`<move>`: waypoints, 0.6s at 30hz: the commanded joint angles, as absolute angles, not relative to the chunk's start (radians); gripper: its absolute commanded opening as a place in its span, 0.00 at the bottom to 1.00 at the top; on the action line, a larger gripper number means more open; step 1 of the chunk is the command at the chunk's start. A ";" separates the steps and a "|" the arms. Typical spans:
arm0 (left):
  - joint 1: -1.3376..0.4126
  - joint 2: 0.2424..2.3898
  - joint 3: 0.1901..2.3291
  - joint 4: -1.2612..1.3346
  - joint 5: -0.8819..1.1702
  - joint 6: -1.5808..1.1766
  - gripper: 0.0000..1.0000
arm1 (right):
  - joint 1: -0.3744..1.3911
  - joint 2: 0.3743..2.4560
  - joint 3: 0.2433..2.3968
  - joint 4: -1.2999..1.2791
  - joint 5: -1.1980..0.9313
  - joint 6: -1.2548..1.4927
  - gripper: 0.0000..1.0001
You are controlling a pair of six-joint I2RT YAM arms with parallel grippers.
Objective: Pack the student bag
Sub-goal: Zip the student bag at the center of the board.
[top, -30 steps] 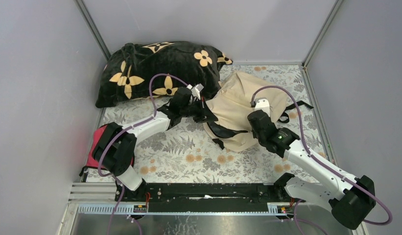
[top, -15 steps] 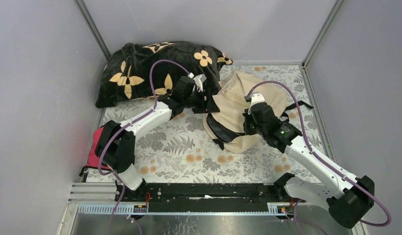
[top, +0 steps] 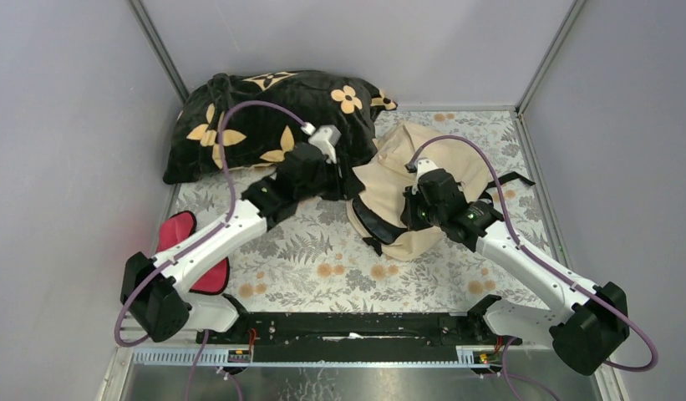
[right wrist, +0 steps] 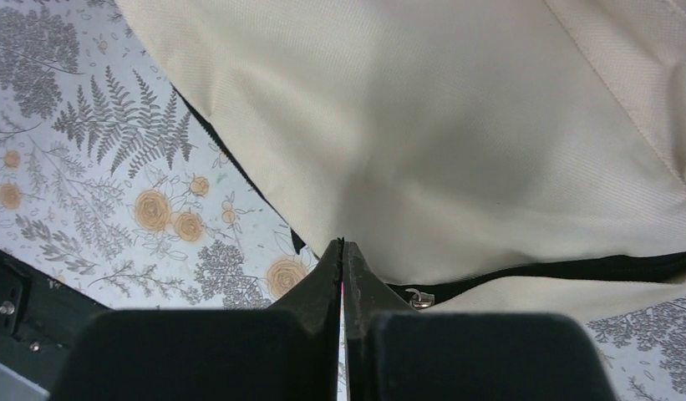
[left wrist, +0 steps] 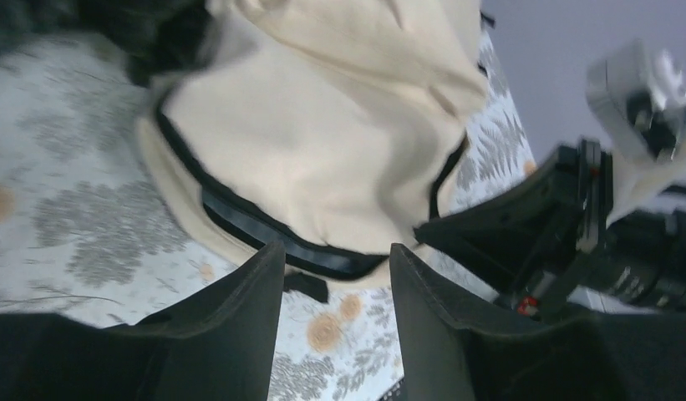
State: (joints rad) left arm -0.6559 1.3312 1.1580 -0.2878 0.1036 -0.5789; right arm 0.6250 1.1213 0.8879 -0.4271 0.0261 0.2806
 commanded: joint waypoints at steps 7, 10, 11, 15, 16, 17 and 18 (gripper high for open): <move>-0.791 1.386 0.969 -0.017 0.270 -0.741 0.59 | 0.621 1.099 0.898 -0.235 -0.198 0.354 0.00; -0.804 1.393 0.950 -0.003 0.265 -0.755 0.60 | 0.621 1.127 0.914 -0.259 -0.211 0.348 0.00; -0.807 1.396 0.944 0.015 0.264 -0.760 0.60 | 0.621 1.138 0.927 -0.278 -0.208 0.343 0.00; -0.818 1.413 0.932 0.037 0.264 -0.780 0.61 | 0.621 1.141 0.978 -0.374 -0.104 0.326 0.38; -0.824 1.417 0.933 0.036 0.262 -0.781 0.62 | 0.621 1.126 0.980 -0.384 -0.066 0.326 0.42; -0.831 1.424 0.935 0.035 0.258 -0.781 0.62 | 0.620 1.105 0.979 -0.394 -0.018 0.336 0.49; -0.837 1.426 0.940 0.032 0.252 -0.778 0.62 | 0.620 1.078 0.979 -0.407 0.046 0.345 0.53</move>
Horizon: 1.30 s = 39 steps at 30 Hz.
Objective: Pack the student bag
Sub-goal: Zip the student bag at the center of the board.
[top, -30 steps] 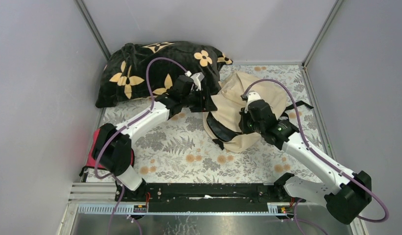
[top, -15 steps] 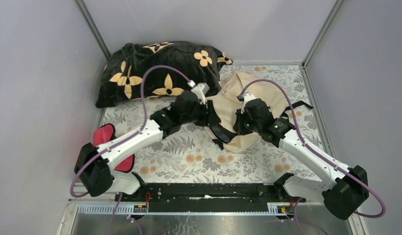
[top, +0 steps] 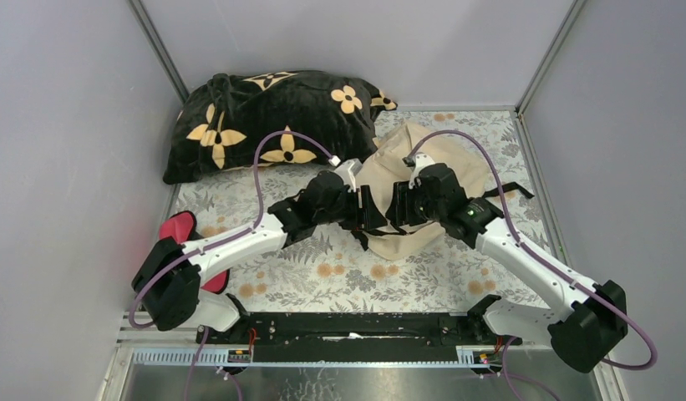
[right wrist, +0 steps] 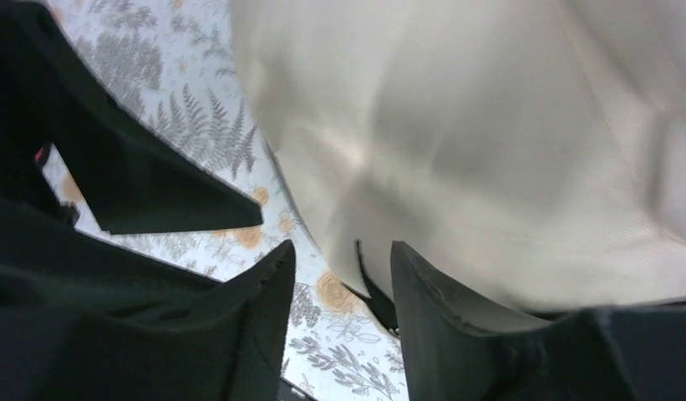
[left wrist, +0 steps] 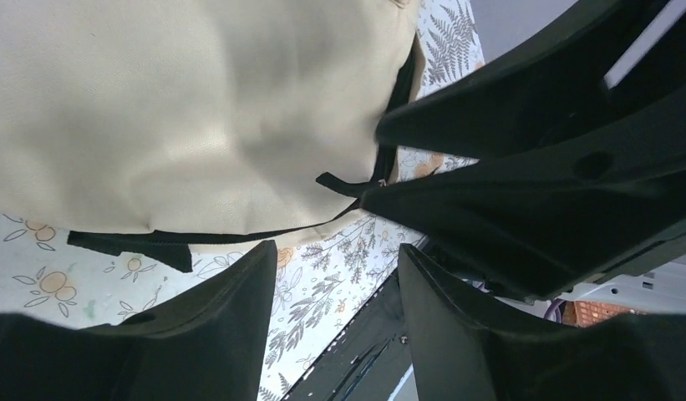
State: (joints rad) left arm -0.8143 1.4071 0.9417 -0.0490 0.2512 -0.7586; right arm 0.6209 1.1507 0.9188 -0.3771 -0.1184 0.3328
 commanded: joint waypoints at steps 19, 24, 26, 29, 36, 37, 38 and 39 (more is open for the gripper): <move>-0.924 1.609 1.114 -0.063 0.075 -0.846 0.63 | 0.592 0.906 0.877 -0.538 0.350 0.517 0.66; -0.918 1.685 1.171 -0.084 0.107 -0.844 0.63 | 0.590 0.899 0.863 -0.611 0.392 0.583 0.70; -0.914 1.697 1.168 -0.065 0.131 -0.856 0.64 | 0.589 0.886 0.846 -0.631 0.399 0.622 0.75; -0.899 1.702 1.155 -0.024 0.180 -0.880 0.64 | 0.586 0.873 0.820 -0.630 0.379 0.653 0.75; -0.883 1.707 1.150 -0.005 0.216 -0.902 0.63 | 0.586 0.893 0.796 -0.604 0.346 0.678 0.75; -0.883 1.712 1.152 -0.003 0.228 -0.906 0.63 | 0.586 0.897 0.793 -0.604 0.344 0.681 0.75; -0.883 1.721 1.157 -0.003 0.242 -0.912 0.63 | 0.586 0.902 0.789 -0.604 0.343 0.688 0.75; -0.882 1.732 1.167 -0.004 0.255 -0.916 0.64 | 0.586 0.906 0.787 -0.605 0.344 0.699 0.76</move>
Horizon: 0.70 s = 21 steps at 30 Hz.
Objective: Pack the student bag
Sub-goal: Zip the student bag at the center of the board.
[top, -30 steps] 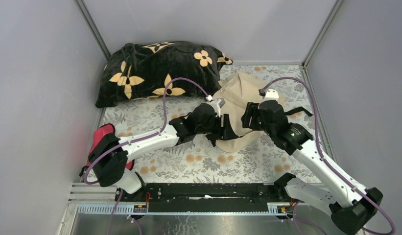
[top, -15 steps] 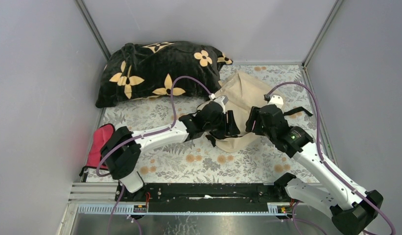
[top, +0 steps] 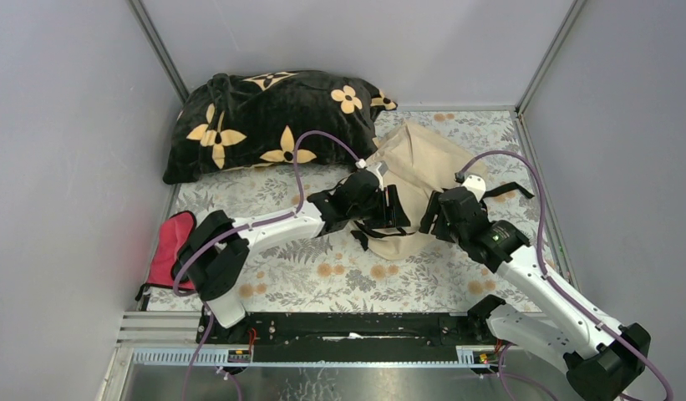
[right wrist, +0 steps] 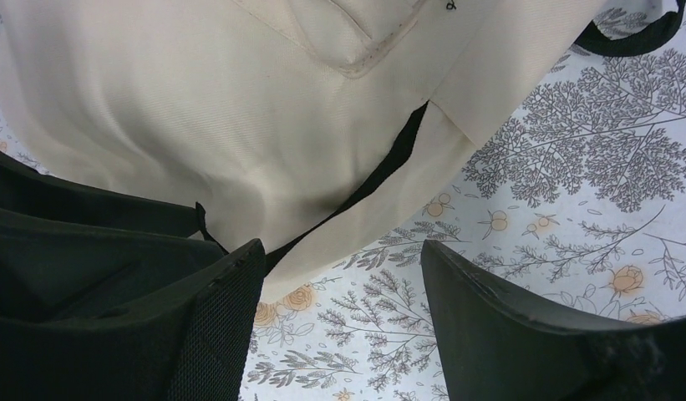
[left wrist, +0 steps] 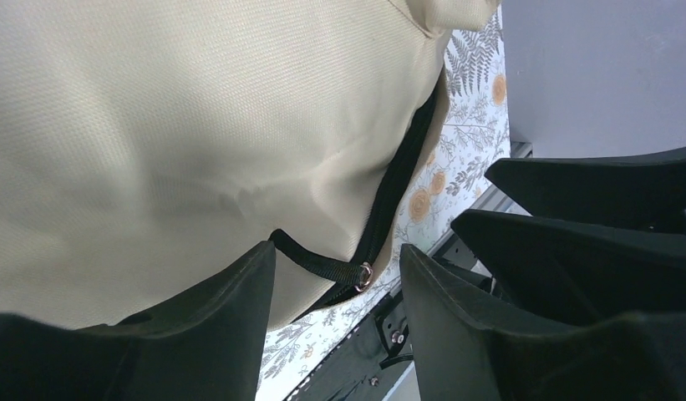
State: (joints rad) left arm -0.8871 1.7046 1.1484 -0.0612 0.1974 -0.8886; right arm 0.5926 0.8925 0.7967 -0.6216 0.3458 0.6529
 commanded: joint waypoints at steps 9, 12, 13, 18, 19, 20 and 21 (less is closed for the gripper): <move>-0.879 1.769 1.171 0.100 0.348 -0.973 0.61 | 0.579 0.910 0.751 -0.594 0.333 0.778 0.80; -0.870 1.759 1.139 0.177 0.383 -1.007 0.55 | 0.574 0.909 0.736 -0.594 0.346 0.791 0.80; -0.868 1.762 1.136 0.192 0.394 -1.013 0.53 | 0.572 0.908 0.728 -0.591 0.343 0.792 0.80; -0.868 1.786 1.150 0.194 0.412 -1.012 0.45 | 0.560 0.909 0.708 -0.576 0.332 0.805 0.80; -0.867 1.788 1.150 0.189 0.409 -1.008 0.44 | 0.559 0.907 0.708 -0.574 0.332 0.808 0.80; -0.867 1.788 1.155 0.177 0.405 -0.999 0.45 | 0.558 0.905 0.706 -0.573 0.333 0.809 0.79; -0.868 1.789 1.165 0.155 0.398 -0.986 0.47 | 0.556 0.902 0.704 -0.570 0.329 0.810 0.80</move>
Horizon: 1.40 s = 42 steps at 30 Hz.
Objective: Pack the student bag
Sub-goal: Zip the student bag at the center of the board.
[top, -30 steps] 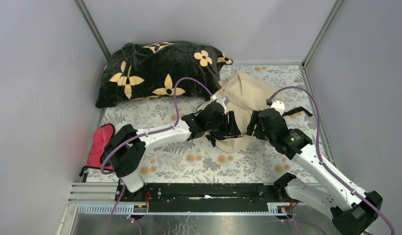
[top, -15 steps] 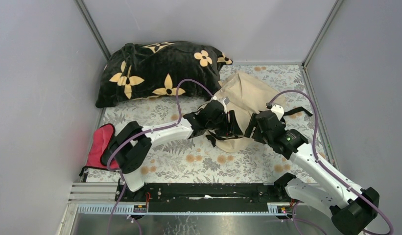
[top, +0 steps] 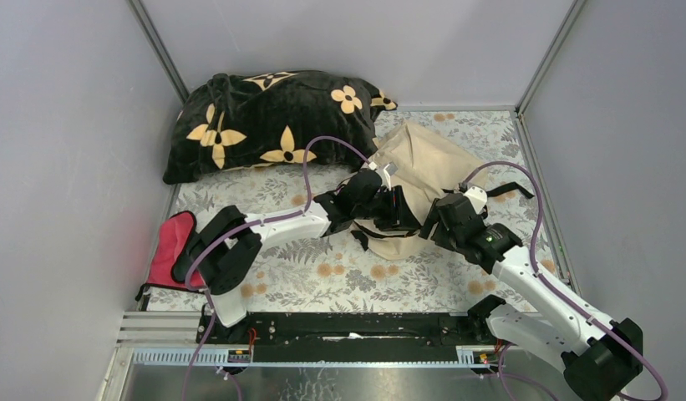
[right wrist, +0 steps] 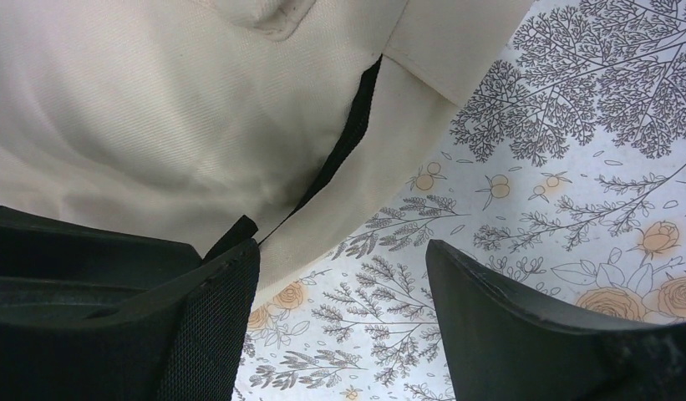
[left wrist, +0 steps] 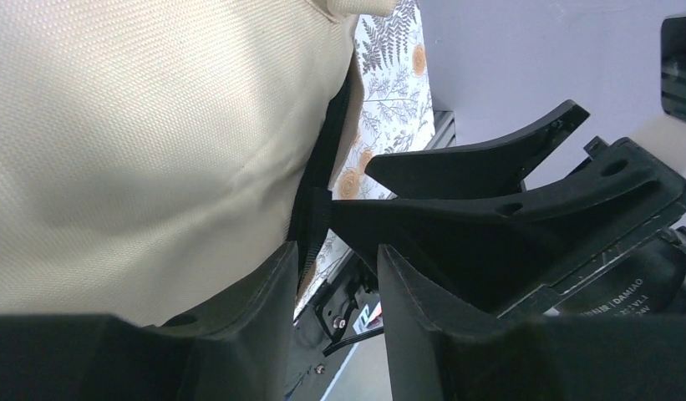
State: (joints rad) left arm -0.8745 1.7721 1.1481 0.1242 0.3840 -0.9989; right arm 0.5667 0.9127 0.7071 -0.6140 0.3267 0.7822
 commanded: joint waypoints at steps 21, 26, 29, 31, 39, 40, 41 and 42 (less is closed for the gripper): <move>-0.876 1.911 1.376 -0.141 0.460 -0.676 0.58 | 0.477 0.876 0.668 -0.541 0.264 0.802 0.80; -0.877 1.912 1.371 -0.141 0.467 -0.680 0.46 | 0.473 0.875 0.661 -0.546 0.261 0.809 0.80; -0.876 1.903 1.364 -0.134 0.463 -0.680 0.39 | 0.472 0.872 0.658 -0.543 0.260 0.811 0.80; -0.877 1.896 1.363 -0.132 0.458 -0.683 0.32 | 0.470 0.874 0.658 -0.541 0.260 0.810 0.80; -0.869 1.797 1.289 -0.054 0.391 -0.760 0.08 | 0.470 0.893 0.652 -0.517 0.232 0.811 0.80; -0.869 1.777 1.260 -0.019 0.394 -0.779 0.07 | 0.470 0.895 0.652 -0.516 0.232 0.811 0.80; -0.870 1.762 1.238 0.006 0.395 -0.796 0.05 | 0.470 0.897 0.652 -0.515 0.232 0.810 0.80; -0.869 1.751 1.219 0.031 0.395 -0.810 0.03 | 0.469 0.898 0.651 -0.512 0.232 0.810 0.80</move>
